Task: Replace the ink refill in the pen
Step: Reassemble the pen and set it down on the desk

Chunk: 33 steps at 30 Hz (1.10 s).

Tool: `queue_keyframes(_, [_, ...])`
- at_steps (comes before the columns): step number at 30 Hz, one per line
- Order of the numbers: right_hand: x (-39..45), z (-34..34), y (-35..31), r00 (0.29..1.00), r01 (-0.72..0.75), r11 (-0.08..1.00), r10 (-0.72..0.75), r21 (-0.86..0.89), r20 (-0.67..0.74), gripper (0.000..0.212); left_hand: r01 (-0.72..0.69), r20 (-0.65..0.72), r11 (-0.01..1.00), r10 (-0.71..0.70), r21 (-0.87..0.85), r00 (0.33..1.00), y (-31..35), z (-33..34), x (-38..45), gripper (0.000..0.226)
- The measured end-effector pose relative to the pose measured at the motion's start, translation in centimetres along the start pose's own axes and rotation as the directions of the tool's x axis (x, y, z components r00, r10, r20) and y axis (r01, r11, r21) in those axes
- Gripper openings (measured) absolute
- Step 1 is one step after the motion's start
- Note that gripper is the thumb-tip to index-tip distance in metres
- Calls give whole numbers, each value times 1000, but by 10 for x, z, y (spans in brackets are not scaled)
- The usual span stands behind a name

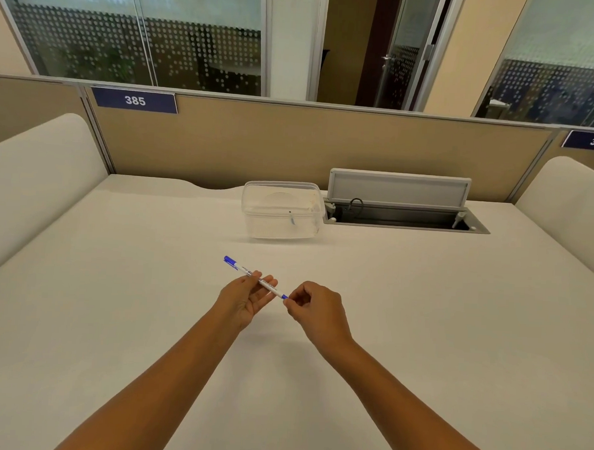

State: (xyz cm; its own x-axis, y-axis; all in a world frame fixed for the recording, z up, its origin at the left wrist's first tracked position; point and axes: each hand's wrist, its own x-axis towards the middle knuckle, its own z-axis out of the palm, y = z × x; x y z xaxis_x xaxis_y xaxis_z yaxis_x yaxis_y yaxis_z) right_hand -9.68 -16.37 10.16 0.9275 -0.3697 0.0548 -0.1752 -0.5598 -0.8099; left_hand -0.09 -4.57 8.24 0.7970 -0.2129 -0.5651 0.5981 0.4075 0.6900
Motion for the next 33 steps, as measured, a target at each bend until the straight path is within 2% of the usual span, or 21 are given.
queue_keyframes(8, [-4,2,9,994,77,982,-63,171,-89,9,-23,-9,997,23,-77,1000,2,7,-1,10])
queue_keyframes(15, [-5,2,12,974,182,977,-164,111,-154,8,-44,26,994,47,-103,999,4,12,-4,10])
queue_keyframes(23, [-6,2,16,951,234,972,-225,20,-211,12,-79,55,994,83,-70,995,-3,19,-5,8])
queue_keyframes(27, [-4,-1,20,954,232,972,-218,46,-208,10,-78,73,992,86,-101,994,-5,19,-5,8])
queue_keyframes(33, [1,-4,25,969,169,964,-125,204,-214,9,-55,75,990,65,-126,995,-6,22,-8,11])
